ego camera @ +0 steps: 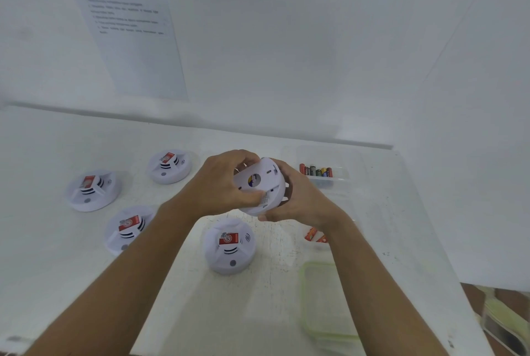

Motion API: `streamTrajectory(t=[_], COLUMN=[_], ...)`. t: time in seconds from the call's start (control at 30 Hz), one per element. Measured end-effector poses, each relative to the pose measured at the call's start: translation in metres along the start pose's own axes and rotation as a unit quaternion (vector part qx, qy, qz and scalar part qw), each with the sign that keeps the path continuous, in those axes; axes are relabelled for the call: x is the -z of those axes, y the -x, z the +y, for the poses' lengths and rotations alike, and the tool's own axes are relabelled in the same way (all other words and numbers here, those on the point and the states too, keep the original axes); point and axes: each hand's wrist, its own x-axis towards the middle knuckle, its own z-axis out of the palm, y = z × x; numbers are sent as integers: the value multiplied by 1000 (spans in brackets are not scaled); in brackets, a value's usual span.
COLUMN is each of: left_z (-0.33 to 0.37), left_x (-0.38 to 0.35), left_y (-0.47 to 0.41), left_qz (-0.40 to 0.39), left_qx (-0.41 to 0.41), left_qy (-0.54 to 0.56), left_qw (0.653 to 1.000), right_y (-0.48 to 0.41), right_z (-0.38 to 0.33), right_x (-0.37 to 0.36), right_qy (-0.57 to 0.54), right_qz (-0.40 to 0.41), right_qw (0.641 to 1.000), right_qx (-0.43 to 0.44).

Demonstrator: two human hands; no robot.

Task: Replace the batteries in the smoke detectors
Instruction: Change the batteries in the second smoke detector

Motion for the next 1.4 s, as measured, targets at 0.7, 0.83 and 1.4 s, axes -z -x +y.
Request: streamTrajectory(t=[0.7,0.83,1.4], left_z=[-13,-13,-19], left_x=[-4,2,-34], left_y=[7,5,23], left_qz=[100,181,253], left_qx=[55,110,78], left_qy=[213,411,97], left_qw=[970,886,959], right_y=[4,5,6], right_z=[0,1,1], right_x=[2,3,-3], right_qy=[-8,-9,-43], right_qz=[8,11,1], right_qw=[1000,1000,999], right_qx=[-4,-2,17])
